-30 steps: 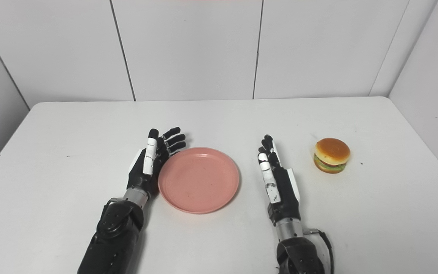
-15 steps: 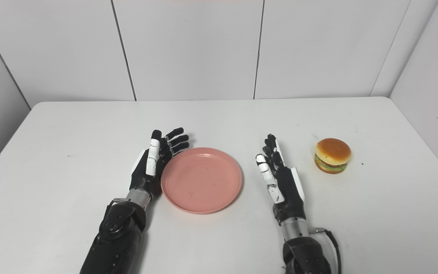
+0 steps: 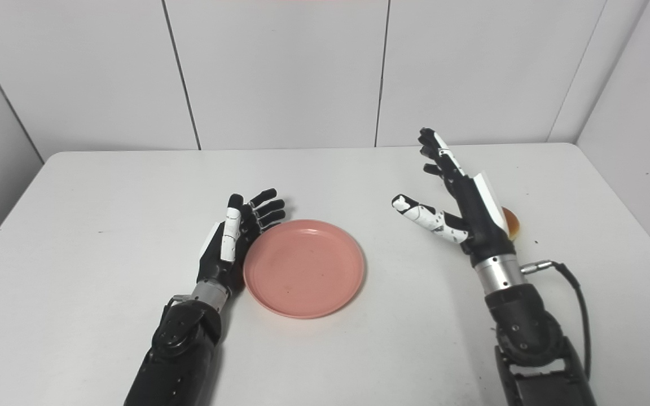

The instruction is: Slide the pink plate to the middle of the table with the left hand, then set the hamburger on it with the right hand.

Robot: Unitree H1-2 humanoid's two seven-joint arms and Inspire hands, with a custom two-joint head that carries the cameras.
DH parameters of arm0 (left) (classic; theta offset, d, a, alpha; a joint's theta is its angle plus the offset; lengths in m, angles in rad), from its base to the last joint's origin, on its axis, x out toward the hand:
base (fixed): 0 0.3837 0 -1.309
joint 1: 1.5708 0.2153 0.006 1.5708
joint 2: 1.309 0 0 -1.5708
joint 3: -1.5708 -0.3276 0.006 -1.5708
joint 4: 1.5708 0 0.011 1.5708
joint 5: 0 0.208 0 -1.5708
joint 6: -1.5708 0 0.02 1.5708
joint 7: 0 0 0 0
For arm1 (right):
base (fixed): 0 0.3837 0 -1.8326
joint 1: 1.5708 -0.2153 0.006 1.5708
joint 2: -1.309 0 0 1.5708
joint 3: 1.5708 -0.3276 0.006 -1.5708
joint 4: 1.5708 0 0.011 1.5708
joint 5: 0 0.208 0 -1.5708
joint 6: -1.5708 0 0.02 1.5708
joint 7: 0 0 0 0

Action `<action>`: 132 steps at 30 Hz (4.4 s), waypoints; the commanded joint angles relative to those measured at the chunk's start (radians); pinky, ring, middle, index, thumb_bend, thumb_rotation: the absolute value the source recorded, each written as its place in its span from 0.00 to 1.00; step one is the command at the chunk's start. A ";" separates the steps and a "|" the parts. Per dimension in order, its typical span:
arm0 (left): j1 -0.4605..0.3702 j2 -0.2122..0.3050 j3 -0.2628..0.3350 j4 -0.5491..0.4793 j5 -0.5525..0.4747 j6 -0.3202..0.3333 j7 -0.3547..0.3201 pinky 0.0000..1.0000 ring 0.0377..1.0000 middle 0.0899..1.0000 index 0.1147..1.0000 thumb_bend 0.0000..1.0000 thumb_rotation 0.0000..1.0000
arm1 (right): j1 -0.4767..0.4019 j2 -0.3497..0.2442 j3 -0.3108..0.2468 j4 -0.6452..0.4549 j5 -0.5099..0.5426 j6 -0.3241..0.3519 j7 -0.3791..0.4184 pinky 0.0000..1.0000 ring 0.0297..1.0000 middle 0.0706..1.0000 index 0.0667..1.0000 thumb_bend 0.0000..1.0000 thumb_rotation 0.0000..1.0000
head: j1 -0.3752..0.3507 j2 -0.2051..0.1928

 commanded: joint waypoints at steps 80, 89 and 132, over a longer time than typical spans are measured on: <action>0.006 0.049 0.054 -0.036 -0.050 0.033 -0.068 0.77 0.82 0.80 0.77 0.83 1.00 | -0.147 -0.334 0.200 0.214 -0.421 0.269 0.241 0.73 0.85 0.90 0.88 0.88 0.43 | -0.269 0.004; 0.013 0.048 0.055 -0.053 -0.055 0.050 -0.074 0.77 0.82 0.81 0.78 0.82 1.00 | -0.145 -0.327 0.227 0.223 -0.464 0.266 0.202 0.64 0.75 0.80 0.80 0.71 0.15 | -0.264 0.011; 0.037 -0.024 0.021 -0.091 0.015 0.046 0.006 0.87 0.88 0.86 0.82 0.83 1.00 | -0.111 -0.192 0.087 0.036 -0.360 0.000 -0.082 0.20 0.23 0.35 0.46 0.51 0.00 | 0.019 0.036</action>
